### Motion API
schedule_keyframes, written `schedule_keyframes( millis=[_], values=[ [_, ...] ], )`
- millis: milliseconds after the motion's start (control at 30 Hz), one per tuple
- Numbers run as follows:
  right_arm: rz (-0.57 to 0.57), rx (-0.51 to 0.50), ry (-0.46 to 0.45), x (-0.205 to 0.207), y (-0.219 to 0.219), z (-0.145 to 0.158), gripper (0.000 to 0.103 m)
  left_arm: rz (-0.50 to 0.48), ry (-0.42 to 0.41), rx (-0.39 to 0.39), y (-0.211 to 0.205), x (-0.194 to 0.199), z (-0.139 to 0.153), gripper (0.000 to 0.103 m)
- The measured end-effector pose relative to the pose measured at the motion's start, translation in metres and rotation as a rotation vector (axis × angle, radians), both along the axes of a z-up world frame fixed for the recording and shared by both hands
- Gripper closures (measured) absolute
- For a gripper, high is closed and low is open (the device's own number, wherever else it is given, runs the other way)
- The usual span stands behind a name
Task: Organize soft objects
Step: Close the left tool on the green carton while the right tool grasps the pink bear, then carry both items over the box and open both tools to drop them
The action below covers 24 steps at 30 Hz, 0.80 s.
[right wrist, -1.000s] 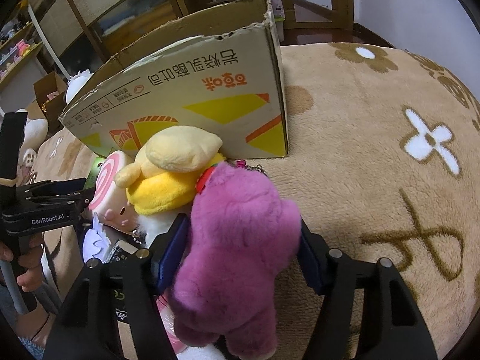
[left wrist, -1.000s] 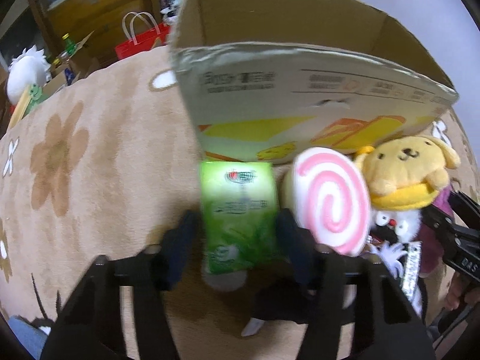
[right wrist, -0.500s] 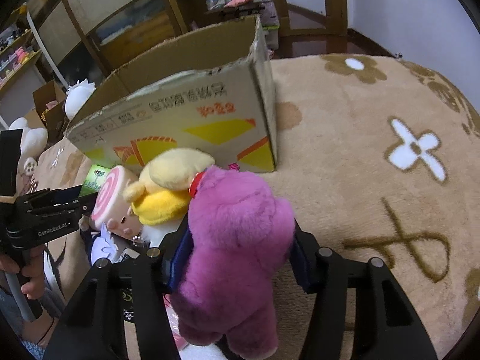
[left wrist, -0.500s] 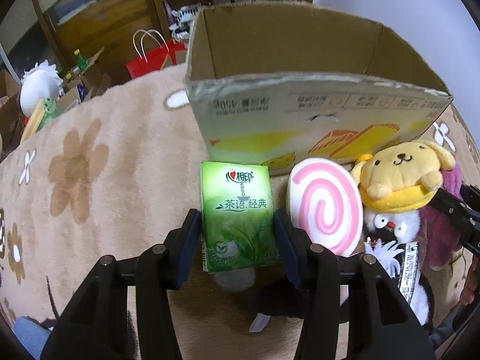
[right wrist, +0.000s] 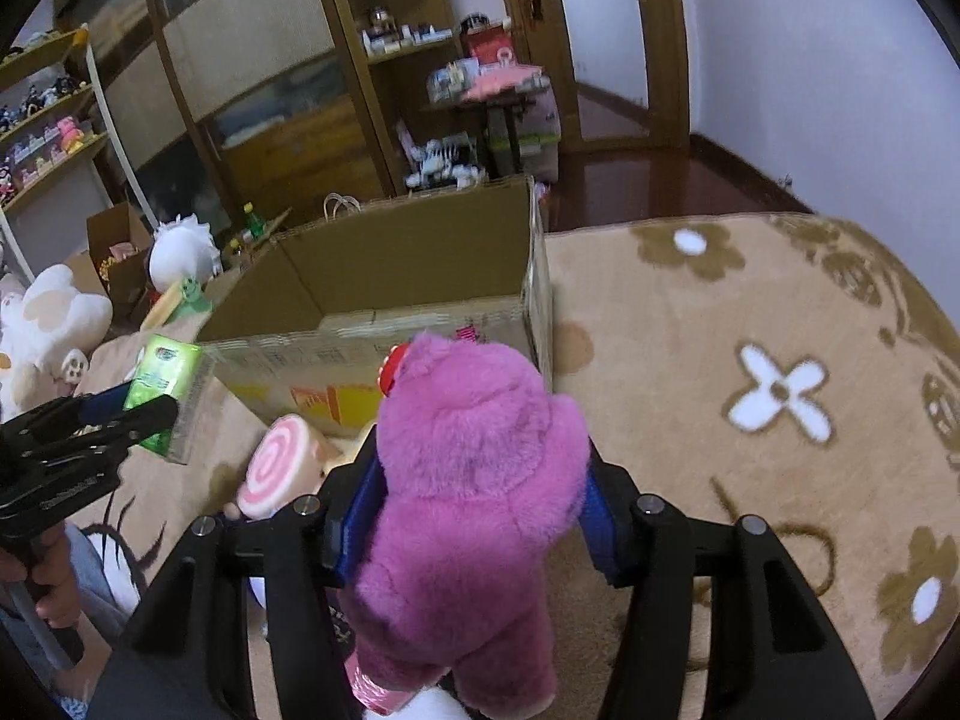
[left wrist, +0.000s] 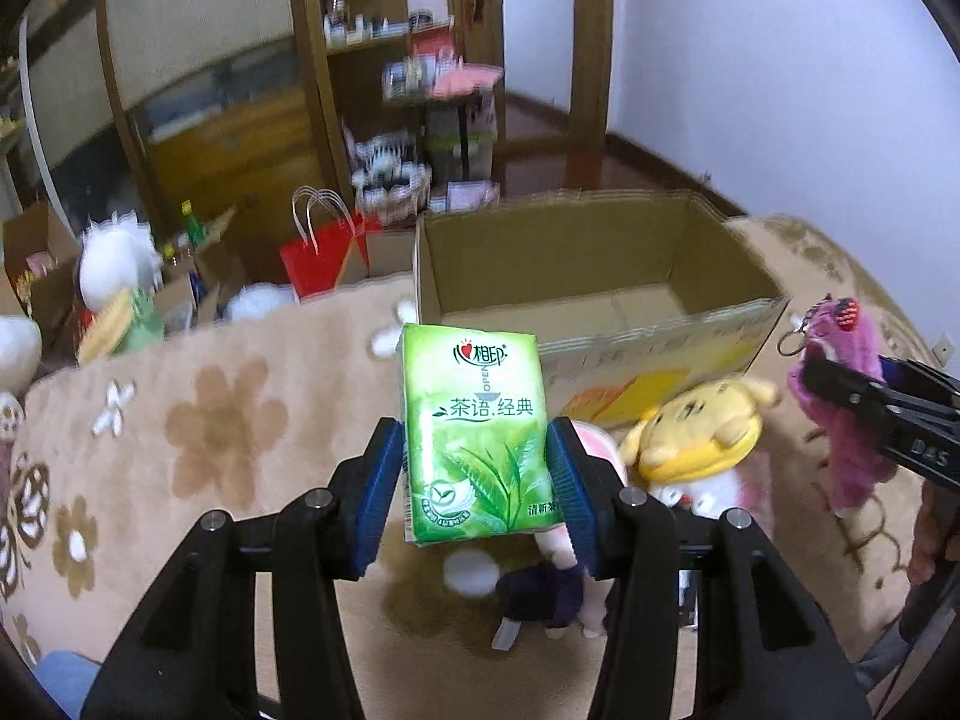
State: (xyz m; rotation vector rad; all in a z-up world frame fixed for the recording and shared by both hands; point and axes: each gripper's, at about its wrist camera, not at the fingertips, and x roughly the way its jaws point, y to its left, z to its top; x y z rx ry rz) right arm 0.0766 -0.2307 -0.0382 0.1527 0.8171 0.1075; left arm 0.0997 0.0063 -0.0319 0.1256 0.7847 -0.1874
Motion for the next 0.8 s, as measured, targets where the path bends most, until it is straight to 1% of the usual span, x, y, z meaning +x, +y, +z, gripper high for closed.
schedule_keyframes(
  millis=[67,133,233,367,433,567,800],
  values=[
    [-0.007,-0.014,-0.036,-0.001,0.001,0.013,0.043,-0.013,-0.05,0.019,-0.002,-0.005,0.016,0.055],
    [-0.011,-0.031,-0.07,0.0,0.003,0.026,0.043,-0.021,-0.083,0.03,-0.002,-0.004,0.03,0.055],
    [-0.005,-0.066,-0.114,0.003,0.006,0.042,0.043,-0.001,-0.101,0.012,0.0,0.005,0.045,0.055],
    [0.01,-0.11,-0.18,0.015,0.007,0.065,0.043,0.018,-0.121,0.009,0.002,0.022,0.059,0.055],
    [0.009,-0.118,-0.207,0.021,0.005,0.072,0.043,0.025,-0.132,0.006,0.001,0.027,0.064,0.055],
    [0.003,-0.096,-0.235,0.034,0.002,0.081,0.043,0.052,-0.148,-0.013,0.001,0.043,0.069,0.055],
    [0.012,-0.082,-0.26,0.058,0.011,0.085,0.043,0.029,-0.144,-0.035,-0.008,0.065,0.069,0.055]
  ],
)
